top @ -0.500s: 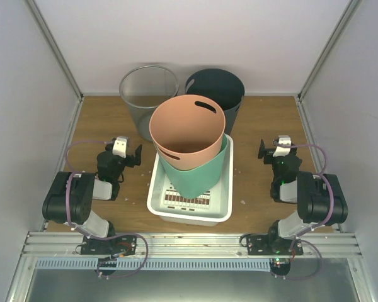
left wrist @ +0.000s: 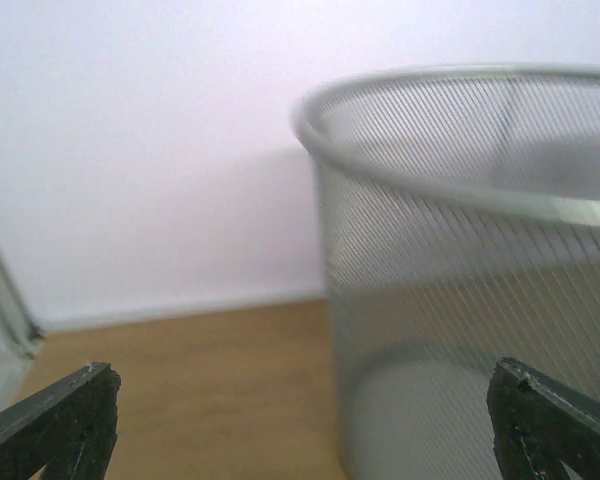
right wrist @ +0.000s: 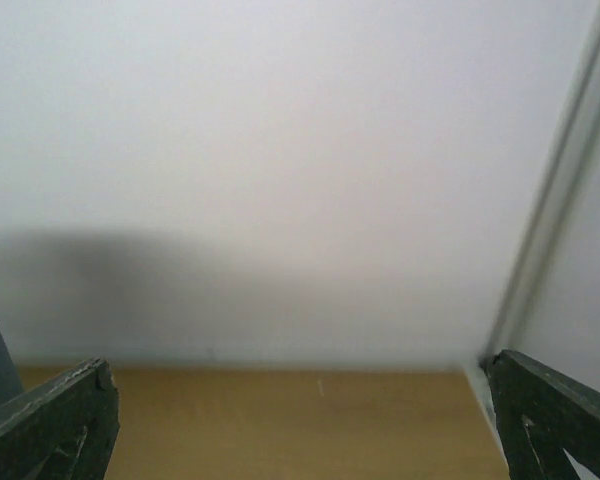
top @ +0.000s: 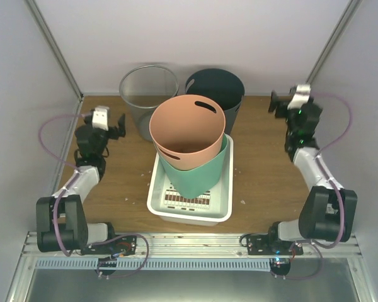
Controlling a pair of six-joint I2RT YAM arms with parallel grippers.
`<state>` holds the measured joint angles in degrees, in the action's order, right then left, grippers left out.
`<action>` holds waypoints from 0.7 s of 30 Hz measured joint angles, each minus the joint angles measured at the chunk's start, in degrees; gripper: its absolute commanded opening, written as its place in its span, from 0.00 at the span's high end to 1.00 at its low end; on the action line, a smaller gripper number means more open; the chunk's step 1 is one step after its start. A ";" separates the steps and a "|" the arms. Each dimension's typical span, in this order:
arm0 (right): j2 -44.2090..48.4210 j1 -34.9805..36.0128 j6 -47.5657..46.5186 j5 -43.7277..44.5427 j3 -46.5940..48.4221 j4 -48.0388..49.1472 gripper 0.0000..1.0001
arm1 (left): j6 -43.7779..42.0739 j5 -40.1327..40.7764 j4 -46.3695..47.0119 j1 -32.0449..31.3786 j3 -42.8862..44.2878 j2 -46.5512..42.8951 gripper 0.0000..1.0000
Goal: Turn the large container upside down
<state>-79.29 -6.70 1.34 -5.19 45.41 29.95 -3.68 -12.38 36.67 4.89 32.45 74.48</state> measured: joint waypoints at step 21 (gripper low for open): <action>-17.70 -2.62 41.44 -58.64 26.69 -26.88 0.18 | -5.22 -8.74 -28.87 17.31 19.45 -6.64 0.01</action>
<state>-96.99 -9.32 42.78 -63.83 72.10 3.07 -8.91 -21.12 7.79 22.20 51.90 67.83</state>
